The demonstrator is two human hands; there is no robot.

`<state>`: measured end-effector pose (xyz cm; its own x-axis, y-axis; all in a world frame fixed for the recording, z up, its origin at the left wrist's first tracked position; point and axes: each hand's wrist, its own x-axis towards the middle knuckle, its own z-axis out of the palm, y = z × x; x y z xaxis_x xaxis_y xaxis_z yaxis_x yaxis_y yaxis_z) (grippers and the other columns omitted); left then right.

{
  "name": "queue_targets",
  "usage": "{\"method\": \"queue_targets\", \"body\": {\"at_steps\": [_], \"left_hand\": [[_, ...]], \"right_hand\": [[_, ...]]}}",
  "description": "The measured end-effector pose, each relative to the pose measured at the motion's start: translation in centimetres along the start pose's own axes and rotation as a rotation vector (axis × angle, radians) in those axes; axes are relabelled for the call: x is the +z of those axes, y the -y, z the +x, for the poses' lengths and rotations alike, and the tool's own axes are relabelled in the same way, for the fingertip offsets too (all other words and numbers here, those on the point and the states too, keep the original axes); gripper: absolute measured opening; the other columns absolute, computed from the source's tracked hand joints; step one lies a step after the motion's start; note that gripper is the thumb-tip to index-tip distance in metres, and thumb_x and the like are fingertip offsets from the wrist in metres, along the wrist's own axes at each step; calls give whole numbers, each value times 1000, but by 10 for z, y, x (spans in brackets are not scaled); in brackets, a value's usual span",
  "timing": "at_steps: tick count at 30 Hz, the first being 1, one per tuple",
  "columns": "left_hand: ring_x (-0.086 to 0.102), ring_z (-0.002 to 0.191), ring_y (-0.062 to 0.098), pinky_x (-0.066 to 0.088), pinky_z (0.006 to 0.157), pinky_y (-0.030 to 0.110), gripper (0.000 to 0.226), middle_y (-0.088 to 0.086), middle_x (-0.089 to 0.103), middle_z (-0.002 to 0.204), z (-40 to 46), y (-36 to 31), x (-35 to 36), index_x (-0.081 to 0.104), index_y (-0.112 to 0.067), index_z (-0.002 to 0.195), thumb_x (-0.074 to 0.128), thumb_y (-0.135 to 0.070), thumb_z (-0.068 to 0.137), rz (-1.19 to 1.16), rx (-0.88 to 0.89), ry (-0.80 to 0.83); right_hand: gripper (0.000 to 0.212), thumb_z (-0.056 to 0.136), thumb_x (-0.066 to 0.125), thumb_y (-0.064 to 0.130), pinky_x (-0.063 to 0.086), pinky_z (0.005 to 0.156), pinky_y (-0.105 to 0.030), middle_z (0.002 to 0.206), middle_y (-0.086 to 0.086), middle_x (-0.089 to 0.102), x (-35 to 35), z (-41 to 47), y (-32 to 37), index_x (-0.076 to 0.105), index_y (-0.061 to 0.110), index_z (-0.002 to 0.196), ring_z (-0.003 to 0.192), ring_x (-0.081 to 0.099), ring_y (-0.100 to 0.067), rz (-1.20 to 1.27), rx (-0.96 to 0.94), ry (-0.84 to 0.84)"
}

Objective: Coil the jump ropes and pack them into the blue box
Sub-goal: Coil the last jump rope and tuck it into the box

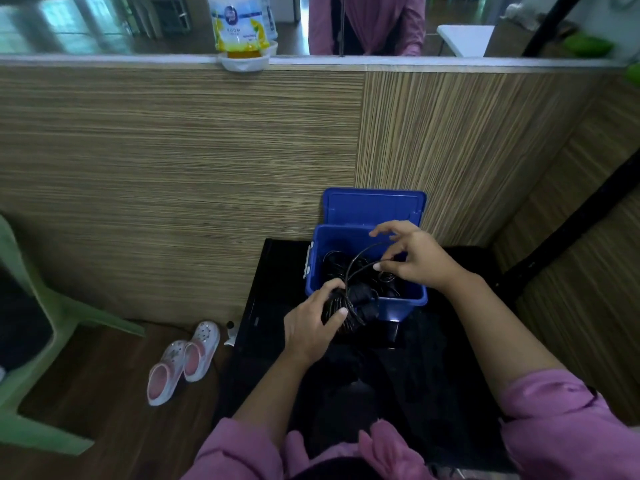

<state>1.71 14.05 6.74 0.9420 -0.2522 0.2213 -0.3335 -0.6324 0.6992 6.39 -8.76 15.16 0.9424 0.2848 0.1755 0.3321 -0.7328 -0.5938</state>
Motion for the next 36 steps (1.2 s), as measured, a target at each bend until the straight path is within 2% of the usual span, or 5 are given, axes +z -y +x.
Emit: {"method": "queue_targets", "body": {"at_steps": [4, 10, 19, 29, 36], "left_hand": [[55, 72, 2, 38, 67, 18, 39, -12, 55, 75, 4, -10, 5, 45, -47, 106, 29, -73, 82, 14, -112, 22], [51, 64, 0, 34, 59, 21, 19, -13, 48, 61, 6, -14, 8, 46, -43, 108, 40, -56, 95, 89, -182, -33], [58, 72, 16, 37, 62, 31, 13, -5, 57, 81, 21, -18, 11, 43, -43, 101, 38, -52, 93, -46, -381, -196], [59, 74, 21, 36, 61, 32, 10, 4, 61, 83, 41, -24, 7, 36, -44, 100, 31, -53, 96, -318, -561, -222], [62, 95, 22, 50, 87, 48, 18, 8, 62, 113, 53, -26, 12, 36, -49, 115, 40, -45, 98, -559, -520, -144]], "right_hand": [[14, 84, 71, 19, 46, 96, -28, 96, 3, 68, 12, -1, 1, 75, 7, 79, 112, 54, -8, -162, -129, 21], [15, 89, 64, 23, 37, 61, -16, 69, 6, 57, 20, -6, 3, 68, 11, 81, 62, 53, -10, -141, -51, -73], [17, 94, 58, 24, 35, 54, -10, 63, 1, 54, 53, -13, 10, 61, 12, 83, 59, 48, -9, 122, 90, -127], [24, 93, 58, 16, 43, 79, -4, 96, 9, 64, 77, -18, 24, 58, 22, 117, 90, 61, 2, 246, 119, -222], [17, 91, 59, 7, 43, 81, -3, 95, 15, 64, 88, -17, 27, 64, 17, 105, 91, 60, 10, 366, 245, -446]]}}
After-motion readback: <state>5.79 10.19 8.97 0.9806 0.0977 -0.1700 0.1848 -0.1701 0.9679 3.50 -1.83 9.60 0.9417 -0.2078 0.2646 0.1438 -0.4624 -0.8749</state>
